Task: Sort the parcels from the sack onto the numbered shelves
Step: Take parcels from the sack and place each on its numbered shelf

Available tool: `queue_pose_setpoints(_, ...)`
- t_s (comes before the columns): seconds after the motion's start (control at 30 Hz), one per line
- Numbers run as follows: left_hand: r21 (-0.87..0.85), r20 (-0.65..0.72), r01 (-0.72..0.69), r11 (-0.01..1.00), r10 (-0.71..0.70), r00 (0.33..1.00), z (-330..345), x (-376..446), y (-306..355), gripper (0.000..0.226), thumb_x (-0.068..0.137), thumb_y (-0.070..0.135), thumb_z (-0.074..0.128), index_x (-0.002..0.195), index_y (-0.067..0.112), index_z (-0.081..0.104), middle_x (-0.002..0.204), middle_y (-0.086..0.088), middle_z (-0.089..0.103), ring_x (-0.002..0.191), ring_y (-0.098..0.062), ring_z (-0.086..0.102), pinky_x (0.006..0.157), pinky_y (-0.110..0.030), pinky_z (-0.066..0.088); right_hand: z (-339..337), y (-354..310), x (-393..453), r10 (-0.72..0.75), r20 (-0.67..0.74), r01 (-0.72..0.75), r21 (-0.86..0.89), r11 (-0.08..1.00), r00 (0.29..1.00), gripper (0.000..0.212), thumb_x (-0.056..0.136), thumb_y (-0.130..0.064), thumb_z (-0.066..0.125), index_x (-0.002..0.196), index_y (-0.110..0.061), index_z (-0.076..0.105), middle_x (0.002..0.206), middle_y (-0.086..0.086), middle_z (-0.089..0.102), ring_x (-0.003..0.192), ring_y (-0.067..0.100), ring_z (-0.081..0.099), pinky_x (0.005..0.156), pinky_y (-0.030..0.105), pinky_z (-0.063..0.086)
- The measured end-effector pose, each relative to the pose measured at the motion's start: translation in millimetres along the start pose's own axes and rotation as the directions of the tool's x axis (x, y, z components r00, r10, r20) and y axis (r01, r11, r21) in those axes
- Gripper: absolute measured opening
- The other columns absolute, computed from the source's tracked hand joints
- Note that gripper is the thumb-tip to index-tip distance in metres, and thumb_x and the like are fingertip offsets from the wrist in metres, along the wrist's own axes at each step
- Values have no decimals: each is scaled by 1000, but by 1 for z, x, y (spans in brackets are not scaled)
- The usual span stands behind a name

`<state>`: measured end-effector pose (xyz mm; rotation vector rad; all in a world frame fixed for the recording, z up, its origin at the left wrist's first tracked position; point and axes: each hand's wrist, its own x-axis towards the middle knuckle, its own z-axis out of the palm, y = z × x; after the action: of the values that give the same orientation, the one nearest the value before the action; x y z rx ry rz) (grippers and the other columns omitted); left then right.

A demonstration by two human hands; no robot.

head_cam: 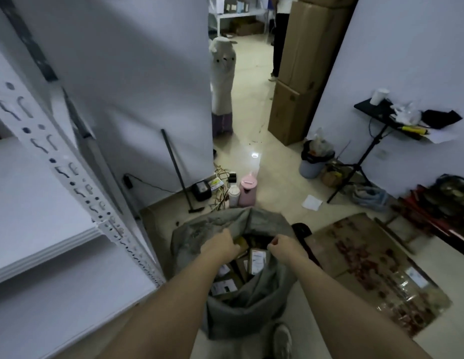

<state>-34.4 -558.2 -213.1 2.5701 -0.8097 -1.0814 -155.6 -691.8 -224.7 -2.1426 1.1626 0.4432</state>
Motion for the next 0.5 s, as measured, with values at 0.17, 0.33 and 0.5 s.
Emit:
queue_pose_setpoints(0.17,-119,20,133,984,-132,991,30,60,34,54,95,38,49,140,11,34,138,-13,46,120,-28,49,97,-38,44,-15,47,79,-16,180,49,-179,983,984,26,97,-34,45,111,-15,57,114,7,56,103,26,55,90,35,43)
queue_pose_setpoints(0.33,-177,126,216,960,-196,973,79,116,55,53,92,41,47,133,10,38,132,-14,47,118,-32,48,96,-40,44,-20,93,150,37,296,46,-269,962,954,30,96,-38,45,115,-16,56,116,9,59,98,24,57,88,34,44)
queue_pose_setpoints(0.5,-234,192,289,928,-247,950,118,164,45,51,87,49,49,126,15,46,126,-11,53,113,-30,53,91,-35,43,3,97,206,16,366,87,-263,961,930,25,97,-34,44,106,-17,60,116,8,62,109,26,58,85,29,44)
